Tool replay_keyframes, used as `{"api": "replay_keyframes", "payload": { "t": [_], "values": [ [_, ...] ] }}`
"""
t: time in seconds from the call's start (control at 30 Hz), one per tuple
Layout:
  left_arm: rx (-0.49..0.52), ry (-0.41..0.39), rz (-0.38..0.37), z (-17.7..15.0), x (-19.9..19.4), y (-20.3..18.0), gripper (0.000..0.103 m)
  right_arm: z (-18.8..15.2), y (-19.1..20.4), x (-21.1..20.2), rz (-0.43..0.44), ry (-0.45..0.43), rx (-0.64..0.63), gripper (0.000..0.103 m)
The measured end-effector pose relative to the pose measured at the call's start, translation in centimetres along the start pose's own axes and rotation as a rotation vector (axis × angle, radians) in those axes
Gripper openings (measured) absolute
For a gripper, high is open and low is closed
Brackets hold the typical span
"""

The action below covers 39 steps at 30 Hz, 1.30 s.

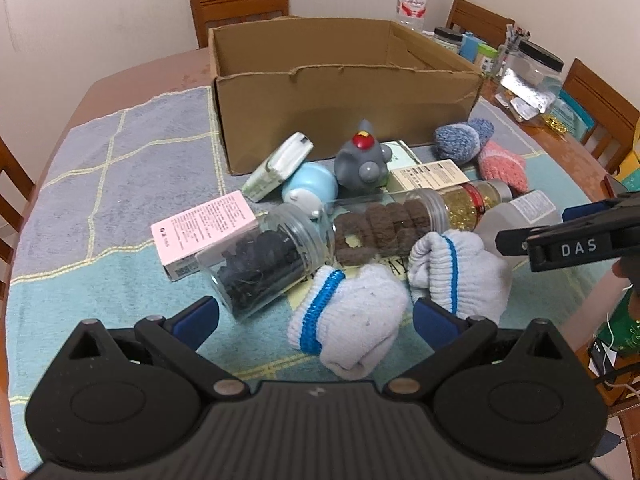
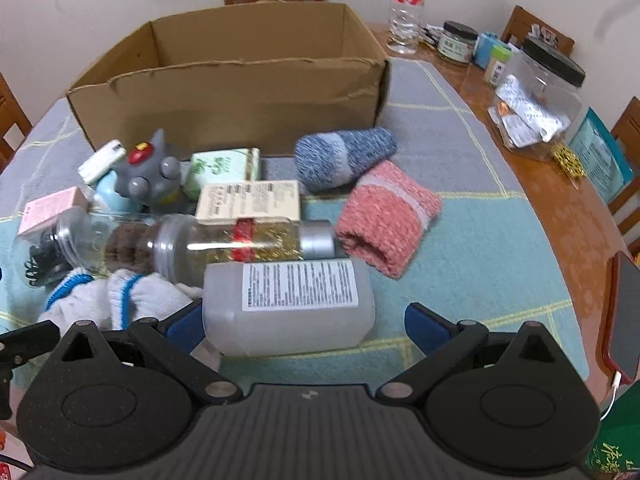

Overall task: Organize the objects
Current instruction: 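Move left tool to white blue-striped sock while right tool approaches white plastic bottle, then close left tool on the white sock while right tool grips the white bottle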

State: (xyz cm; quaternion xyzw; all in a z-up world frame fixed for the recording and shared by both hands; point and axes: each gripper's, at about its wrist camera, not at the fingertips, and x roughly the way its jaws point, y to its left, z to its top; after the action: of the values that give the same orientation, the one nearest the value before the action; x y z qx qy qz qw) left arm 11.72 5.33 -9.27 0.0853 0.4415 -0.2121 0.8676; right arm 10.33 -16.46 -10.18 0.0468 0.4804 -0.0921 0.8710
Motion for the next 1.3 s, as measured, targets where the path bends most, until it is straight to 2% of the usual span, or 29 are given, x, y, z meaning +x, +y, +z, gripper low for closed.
{"api": "replay_keyframes", "payload": {
  "t": [0.2, 0.4, 0.47, 0.63, 0.8, 0.87, 1.17, 1.3],
  "values": [
    [-0.002, 0.013, 0.017, 0.1, 1.1, -0.5, 0.102, -0.4, -2.3, 0.2, -0.027, 0.000, -0.012, 0.103],
    [0.009, 0.004, 0.041, -0.2, 2.2, -1.1, 0.102, -0.1, -4.8, 0.6, 0.039, 0.004, -0.037, 0.103],
    [0.015, 0.012, 0.051, -0.3, 2.7, -1.2, 0.101, 0.1, -4.8, 0.7, 0.055, -0.001, -0.072, 0.103],
    [0.054, 0.031, 0.018, -0.9, 3.8, -1.6, 0.098, 0.5, -4.9, 1.2, 0.103, 0.000, -0.133, 0.103],
    [0.086, 0.051, -0.021, -0.9, 5.0, -1.6, 0.086, 0.6, -5.0, 1.7, 0.152, 0.008, -0.184, 0.103],
    [0.091, 0.046, -0.020, -0.9, 5.1, -1.7, 0.086, 0.5, -4.9, 1.8, 0.163, 0.004, -0.210, 0.103],
    [0.078, 0.040, -0.023, -0.8, 5.1, -1.9, 0.079, 0.3, -4.2, 2.4, 0.167, -0.012, -0.260, 0.102],
    [0.079, 0.040, -0.022, -0.7, 5.1, -2.0, 0.077, 0.0, -3.7, 2.9, 0.170, -0.004, -0.268, 0.097]
  ]
}}
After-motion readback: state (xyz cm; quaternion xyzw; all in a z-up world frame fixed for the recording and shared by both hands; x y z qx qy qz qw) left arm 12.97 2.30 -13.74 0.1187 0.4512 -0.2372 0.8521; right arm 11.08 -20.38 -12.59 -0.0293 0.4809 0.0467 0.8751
